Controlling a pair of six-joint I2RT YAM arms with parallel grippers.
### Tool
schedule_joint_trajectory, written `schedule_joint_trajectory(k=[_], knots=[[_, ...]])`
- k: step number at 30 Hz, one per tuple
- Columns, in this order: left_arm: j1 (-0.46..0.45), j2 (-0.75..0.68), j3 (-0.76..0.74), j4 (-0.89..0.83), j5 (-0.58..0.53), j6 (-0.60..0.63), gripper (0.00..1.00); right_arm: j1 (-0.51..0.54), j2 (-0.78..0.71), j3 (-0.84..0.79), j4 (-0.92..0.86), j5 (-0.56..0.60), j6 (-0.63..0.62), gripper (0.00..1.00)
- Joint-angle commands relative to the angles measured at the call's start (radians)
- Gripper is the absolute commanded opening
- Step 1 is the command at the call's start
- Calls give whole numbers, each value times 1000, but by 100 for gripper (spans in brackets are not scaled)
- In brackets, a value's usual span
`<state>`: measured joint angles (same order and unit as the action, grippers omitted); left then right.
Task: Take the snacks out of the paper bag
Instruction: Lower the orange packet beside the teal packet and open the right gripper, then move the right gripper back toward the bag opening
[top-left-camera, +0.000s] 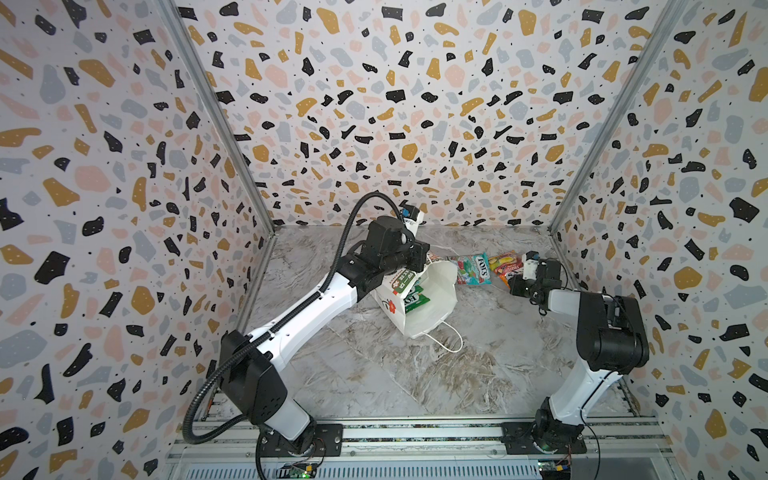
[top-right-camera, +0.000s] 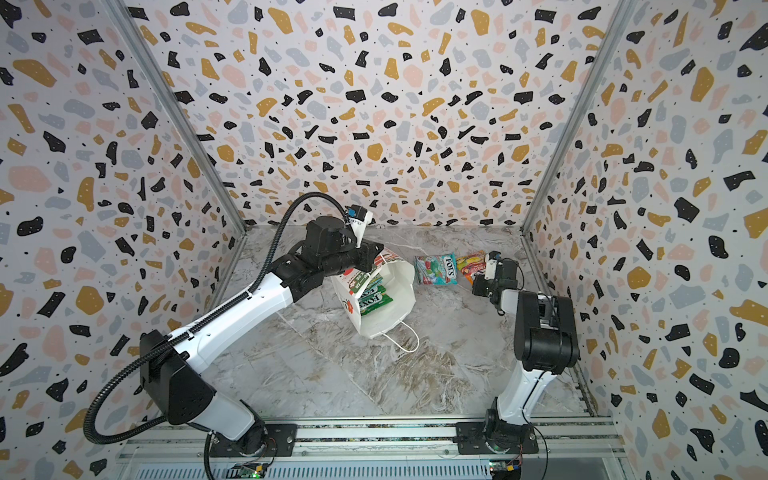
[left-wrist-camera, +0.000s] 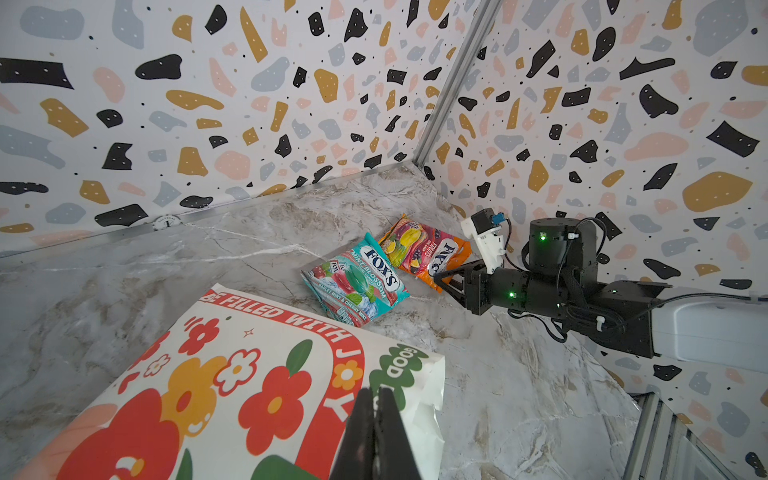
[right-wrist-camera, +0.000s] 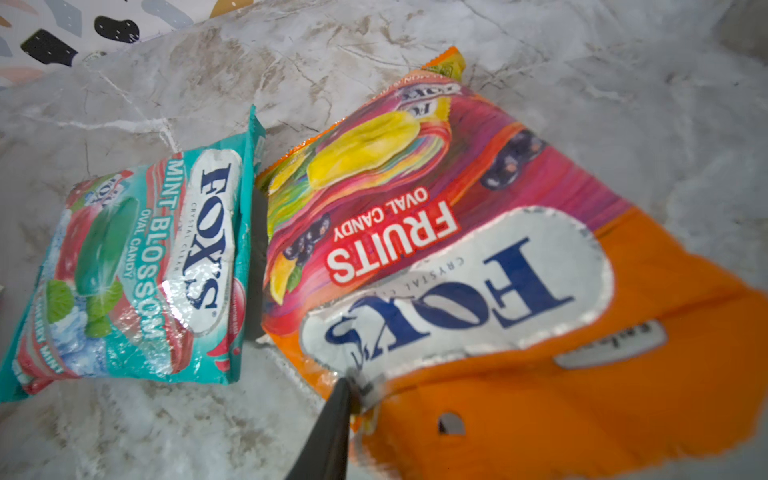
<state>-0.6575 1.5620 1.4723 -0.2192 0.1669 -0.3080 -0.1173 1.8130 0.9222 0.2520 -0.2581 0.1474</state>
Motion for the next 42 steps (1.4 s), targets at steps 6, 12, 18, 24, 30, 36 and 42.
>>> schedule_joint_trajectory(k=[6, 12, 18, 24, 30, 36, 42], knots=[[-5, 9, 7, 32, 12, 0, 0, -10, -83, -60, -14, 51, 44, 53], [-5, 7, 10, 32, 17, 0, 0, -9, -257, -184, 34, 45, 130, 57], [-5, 7, 8, 35, 21, 0, 0, 3, -444, -277, 11, -73, 180, 58], [-5, 4, 8, 40, 25, -3, 0, 80, -633, -314, -84, -181, 181, 59], [-5, 4, 10, 45, 28, -7, 0, 202, -753, -294, -163, -262, 194, 59], [-5, -3, 10, 45, 25, -12, 0, 357, -789, -228, -243, -313, 177, 59], [-5, -9, 16, 38, 20, -13, 0, 502, -799, -199, -240, -253, 222, 59]])
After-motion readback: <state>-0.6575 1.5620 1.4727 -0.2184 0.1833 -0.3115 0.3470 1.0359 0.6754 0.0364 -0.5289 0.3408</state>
